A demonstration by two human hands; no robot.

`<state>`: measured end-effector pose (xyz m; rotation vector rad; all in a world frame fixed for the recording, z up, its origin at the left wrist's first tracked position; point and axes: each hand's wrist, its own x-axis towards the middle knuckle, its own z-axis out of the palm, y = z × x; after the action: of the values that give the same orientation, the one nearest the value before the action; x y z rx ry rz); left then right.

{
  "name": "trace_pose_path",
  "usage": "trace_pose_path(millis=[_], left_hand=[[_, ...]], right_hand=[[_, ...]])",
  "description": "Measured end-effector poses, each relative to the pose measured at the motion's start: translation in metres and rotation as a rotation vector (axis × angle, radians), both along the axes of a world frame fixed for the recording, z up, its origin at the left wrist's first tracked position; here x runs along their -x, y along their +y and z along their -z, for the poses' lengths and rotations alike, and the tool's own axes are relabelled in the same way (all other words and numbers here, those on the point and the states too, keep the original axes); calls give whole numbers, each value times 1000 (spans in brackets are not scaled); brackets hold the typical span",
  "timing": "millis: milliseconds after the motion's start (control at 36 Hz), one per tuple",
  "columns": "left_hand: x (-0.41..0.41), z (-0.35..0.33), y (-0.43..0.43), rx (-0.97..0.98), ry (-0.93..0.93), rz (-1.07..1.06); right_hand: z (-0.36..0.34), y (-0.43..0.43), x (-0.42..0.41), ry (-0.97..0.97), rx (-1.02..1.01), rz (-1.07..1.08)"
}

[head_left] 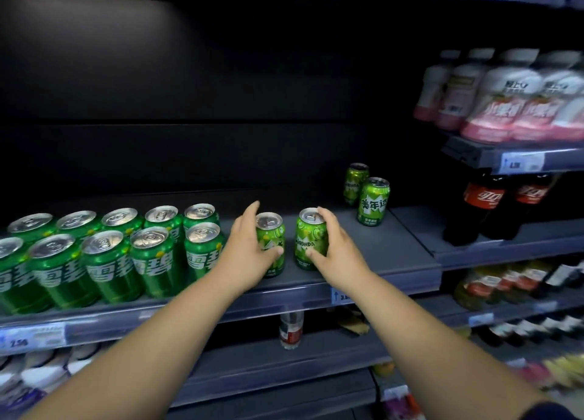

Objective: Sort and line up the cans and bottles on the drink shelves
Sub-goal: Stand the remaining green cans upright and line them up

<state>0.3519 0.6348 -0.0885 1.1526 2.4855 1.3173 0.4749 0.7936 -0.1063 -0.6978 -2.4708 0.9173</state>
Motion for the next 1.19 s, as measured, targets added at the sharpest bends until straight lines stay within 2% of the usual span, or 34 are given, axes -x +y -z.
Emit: trace_pose_path(millis=[83, 278, 361, 472, 611, 778, 889, 1194], left_hand=[[2, 18, -3, -55, -68, 8], [16, 37, -7, 16, -21, -97], [17, 43, -6, -15, 20, -62], [17, 48, -3, -37, -21, -12], [26, 43, 2, 24, -71, 40], [29, 55, 1, 9, -129, 12], [31, 59, 2, 2, -165, 17], [30, 63, 4, 36, -114, -34]], right_hand=[[3, 4, 2, 11, 77, 44], [10, 12, 11, -5, 128, -15], [21, 17, 13, -38, 187, -49], [24, 23, 13, -50, 221, -123], [26, 25, 16, -77, 174, -110], [28, 22, 18, -55, 89, -90], [29, 25, 15, -40, 113, -119], [31, 21, 12, -13, 44, -62]])
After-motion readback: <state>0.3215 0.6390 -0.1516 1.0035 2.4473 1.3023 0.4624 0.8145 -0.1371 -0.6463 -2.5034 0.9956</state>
